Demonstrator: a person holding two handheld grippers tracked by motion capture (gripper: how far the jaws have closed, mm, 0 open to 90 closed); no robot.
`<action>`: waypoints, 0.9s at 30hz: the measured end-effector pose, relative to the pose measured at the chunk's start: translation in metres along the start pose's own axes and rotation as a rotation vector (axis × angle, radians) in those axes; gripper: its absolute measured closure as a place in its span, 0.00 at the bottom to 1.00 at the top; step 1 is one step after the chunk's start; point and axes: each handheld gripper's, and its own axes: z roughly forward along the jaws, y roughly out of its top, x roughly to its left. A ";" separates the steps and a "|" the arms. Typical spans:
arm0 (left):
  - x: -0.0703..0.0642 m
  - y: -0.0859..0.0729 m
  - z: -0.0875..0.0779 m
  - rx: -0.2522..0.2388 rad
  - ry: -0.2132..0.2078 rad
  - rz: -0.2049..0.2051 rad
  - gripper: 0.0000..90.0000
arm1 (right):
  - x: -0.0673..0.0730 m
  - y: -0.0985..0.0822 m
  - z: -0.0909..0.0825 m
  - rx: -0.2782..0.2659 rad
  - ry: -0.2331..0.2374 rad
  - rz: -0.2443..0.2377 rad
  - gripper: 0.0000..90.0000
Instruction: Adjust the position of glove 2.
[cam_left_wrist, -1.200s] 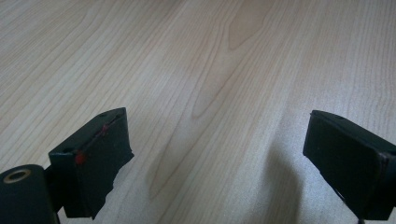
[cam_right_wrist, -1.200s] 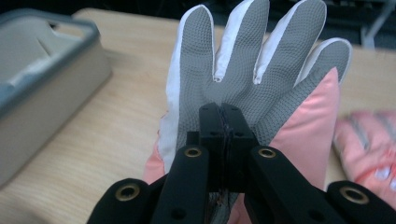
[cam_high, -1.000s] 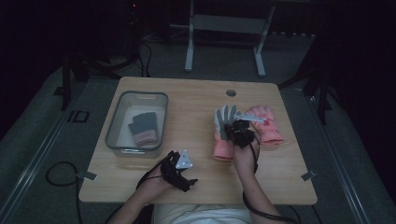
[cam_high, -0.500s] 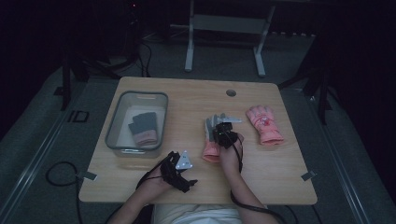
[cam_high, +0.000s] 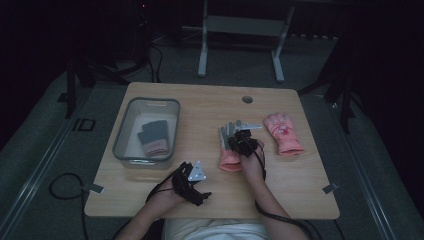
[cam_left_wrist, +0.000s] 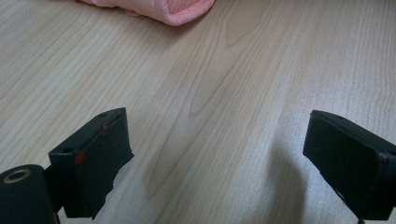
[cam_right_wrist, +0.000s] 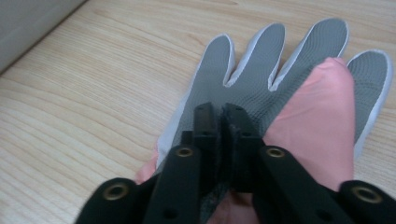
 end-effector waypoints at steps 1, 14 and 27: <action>0.000 0.000 0.000 0.001 0.000 0.001 0.08 | 0.000 0.001 -0.003 -0.008 0.006 0.001 0.85; -0.001 0.000 0.000 -0.003 -0.001 -0.004 0.08 | -0.098 0.024 -0.091 -0.162 -0.121 -0.067 0.72; 0.000 0.001 0.000 -0.009 0.008 -0.005 0.08 | -0.181 0.010 -0.064 0.001 -0.238 -0.079 0.59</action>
